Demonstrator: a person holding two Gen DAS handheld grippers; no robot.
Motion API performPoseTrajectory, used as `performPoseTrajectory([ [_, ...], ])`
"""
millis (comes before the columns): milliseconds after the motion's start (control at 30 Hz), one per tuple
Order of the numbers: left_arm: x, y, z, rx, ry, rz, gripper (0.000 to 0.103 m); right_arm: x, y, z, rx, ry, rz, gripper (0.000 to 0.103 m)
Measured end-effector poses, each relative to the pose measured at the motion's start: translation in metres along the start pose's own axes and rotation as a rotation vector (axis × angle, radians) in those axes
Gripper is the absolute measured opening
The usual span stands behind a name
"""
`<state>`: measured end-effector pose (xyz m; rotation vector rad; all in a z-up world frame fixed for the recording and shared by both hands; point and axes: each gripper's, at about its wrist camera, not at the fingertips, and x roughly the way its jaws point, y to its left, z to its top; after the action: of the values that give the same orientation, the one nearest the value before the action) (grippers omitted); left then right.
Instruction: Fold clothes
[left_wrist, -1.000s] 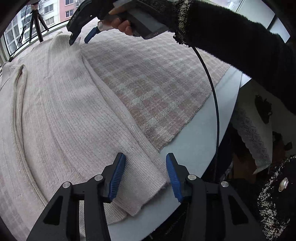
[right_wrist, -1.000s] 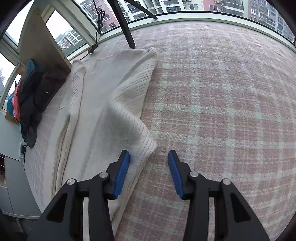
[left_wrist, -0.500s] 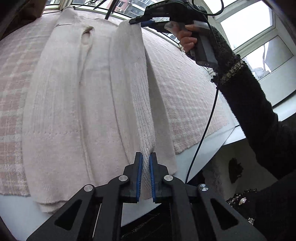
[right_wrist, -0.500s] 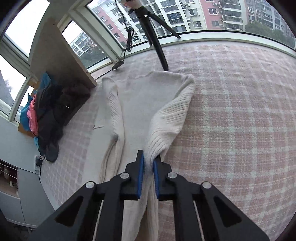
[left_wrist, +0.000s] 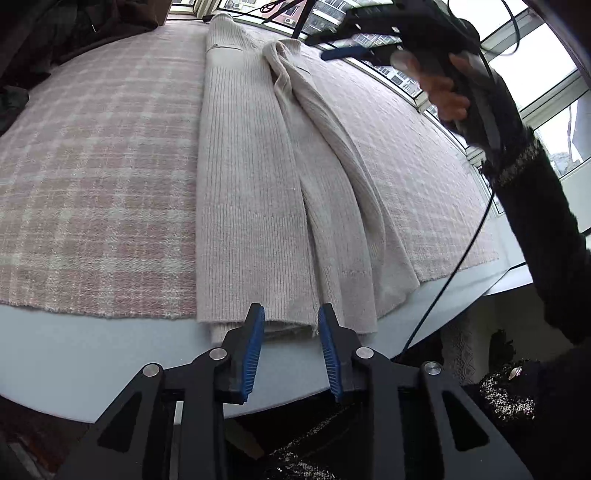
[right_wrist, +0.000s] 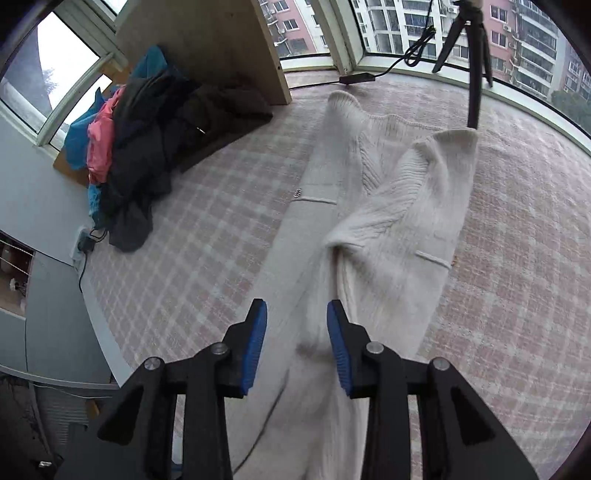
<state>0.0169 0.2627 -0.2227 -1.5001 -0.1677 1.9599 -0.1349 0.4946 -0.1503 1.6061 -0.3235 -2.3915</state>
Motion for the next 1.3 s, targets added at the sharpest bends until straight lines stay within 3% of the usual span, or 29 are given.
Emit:
performPoseTrajectory([
  [100, -0.01, 0.009, 0.008, 0.01, -0.02, 0.013, 0.029, -0.016, -0.029, -0.07, 0.032, -0.007, -0.056, 0.036],
  [300, -0.024, 0.032, 0.022, 0.023, -0.016, 0.054, 0.029, -0.028, -0.04, -0.201, 0.103, -0.038, -0.093, 0.036],
  [500, -0.028, 0.029, 0.029, 0.098, -0.008, 0.075, 0.029, -0.02, -0.007, -0.252, 0.051, -0.056, -0.215, 0.037],
  [567, -0.033, 0.027, 0.031, 0.131, -0.013, 0.074, 0.029, -0.016, 0.003, -0.257, 0.03, -0.063, -0.242, 0.037],
  [600, -0.036, 0.027, 0.031, 0.144, -0.015, 0.07, 0.029, -0.013, 0.006, -0.256, 0.022, -0.057, -0.238, 0.025],
  [633, -0.038, 0.027, 0.031, 0.154, -0.018, 0.063, 0.029, -0.012, 0.009, -0.255, 0.02, -0.054, -0.232, 0.006],
  [800, -0.047, 0.031, 0.027, 0.183, -0.029, 0.04, 0.029, -0.034, 0.027, -0.24, 0.062, -0.118, -0.178, 0.006],
  [1000, -0.045, 0.043, 0.027, 0.159, -0.022, 0.015, 0.029, -0.005, 0.112, -0.221, -0.146, 0.035, -0.019, 0.009],
  [1033, -0.044, 0.04, 0.029, 0.165, -0.022, 0.005, 0.029, 0.003, 0.121, -0.226, -0.171, 0.106, -0.02, 0.01],
  [1133, -0.041, 0.026, 0.036, 0.21, -0.029, -0.027, 0.029, -0.001, 0.119, -0.227, -0.164, 0.122, -0.021, 0.01],
  [1167, -0.038, 0.018, 0.039, 0.236, -0.03, -0.039, 0.029, -0.005, 0.115, -0.224, -0.157, 0.114, -0.022, 0.01],
  [1300, -0.015, -0.008, 0.057, 0.289, -0.018, -0.086, 0.029, -0.047, 0.069, -0.175, -0.06, -0.081, -0.04, 0.013],
])
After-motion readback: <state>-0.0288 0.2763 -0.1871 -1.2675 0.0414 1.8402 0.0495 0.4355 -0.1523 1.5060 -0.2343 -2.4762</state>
